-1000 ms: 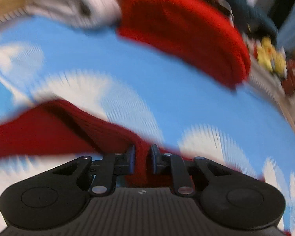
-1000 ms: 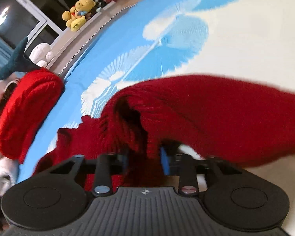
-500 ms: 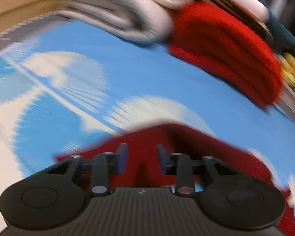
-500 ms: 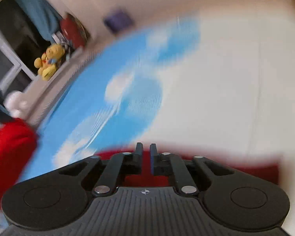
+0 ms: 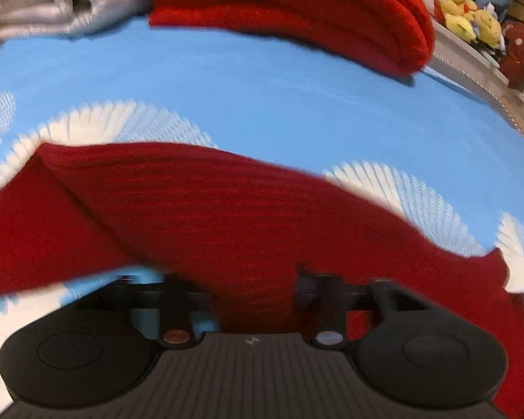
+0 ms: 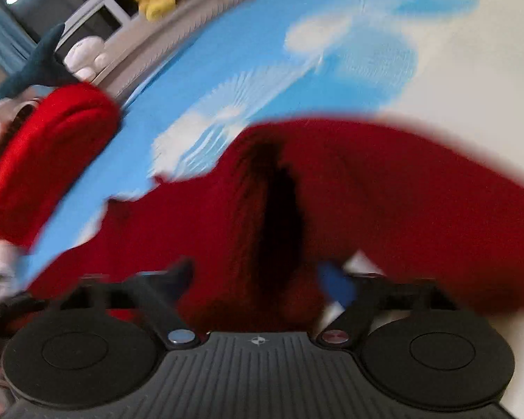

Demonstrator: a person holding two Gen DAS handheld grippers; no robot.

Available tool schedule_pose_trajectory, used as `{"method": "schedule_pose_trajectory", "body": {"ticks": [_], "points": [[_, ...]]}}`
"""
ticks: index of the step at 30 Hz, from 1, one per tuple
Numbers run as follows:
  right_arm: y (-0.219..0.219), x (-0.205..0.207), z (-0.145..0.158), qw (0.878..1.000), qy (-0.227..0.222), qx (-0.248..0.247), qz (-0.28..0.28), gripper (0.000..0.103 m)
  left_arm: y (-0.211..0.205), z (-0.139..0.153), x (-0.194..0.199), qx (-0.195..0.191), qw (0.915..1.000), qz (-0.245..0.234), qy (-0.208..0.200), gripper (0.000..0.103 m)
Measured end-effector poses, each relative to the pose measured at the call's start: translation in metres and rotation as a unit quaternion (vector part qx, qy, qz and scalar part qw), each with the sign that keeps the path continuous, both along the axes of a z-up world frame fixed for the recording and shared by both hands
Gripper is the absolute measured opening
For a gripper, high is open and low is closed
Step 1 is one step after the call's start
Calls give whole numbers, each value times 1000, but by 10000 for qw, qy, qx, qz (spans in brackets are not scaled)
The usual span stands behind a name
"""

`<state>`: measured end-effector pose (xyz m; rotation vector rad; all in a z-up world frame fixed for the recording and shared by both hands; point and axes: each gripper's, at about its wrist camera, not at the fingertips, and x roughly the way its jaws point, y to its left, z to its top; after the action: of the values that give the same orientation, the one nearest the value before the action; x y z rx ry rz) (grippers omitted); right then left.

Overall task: Fold small clothes
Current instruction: 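Grasp the sweater sleeve with the left tool and lift it over the body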

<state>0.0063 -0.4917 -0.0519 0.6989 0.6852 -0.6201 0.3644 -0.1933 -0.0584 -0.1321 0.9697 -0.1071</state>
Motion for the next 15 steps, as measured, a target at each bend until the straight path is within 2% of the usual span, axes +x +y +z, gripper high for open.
{"method": "schedule_pose_trajectory", "body": {"ticks": [2,3,4,5,7,8,9,10,11,12,13,14,15], "points": [[-14,-5,4,9989,-347,236,-227,20,18,14,-3,-298,9990,235,-227,33],[-13,-5,9,9989,-423,99,-192,19,29,22,-4,-320,9984,320,-353,33],[-10,-4,18,9980,-622,-143,-40,19,42,28,-5,-395,9972,440,-452,33],[-5,-4,27,9955,-863,-378,121,14,57,33,-6,-477,9960,520,-545,33],[5,1,45,9873,-1224,-966,300,11,86,43,-6,-438,9933,764,-742,33],[5,4,50,9844,-1315,-1132,291,11,103,44,-7,-474,9914,930,-786,35],[2,11,49,9852,-1336,-1052,227,12,118,40,-6,-509,9904,1067,-713,46],[-1,19,44,9885,-1228,-873,91,16,129,33,-3,-497,9909,1158,-478,58],[-3,27,34,9932,-955,-656,-58,32,137,23,-1,-404,9913,1251,-105,84],[-5,33,22,9975,-576,-383,-140,54,142,18,-3,-282,9906,1328,163,89],[-6,34,14,9994,-263,-136,-158,64,147,12,-12,-221,9912,1285,218,90],[-6,36,6,9999,-66,127,-93,70,152,11,-25,-298,9930,1137,135,91],[-4,32,0,9994,-2,341,65,68,158,10,-41,-382,9946,961,76,91]]}}
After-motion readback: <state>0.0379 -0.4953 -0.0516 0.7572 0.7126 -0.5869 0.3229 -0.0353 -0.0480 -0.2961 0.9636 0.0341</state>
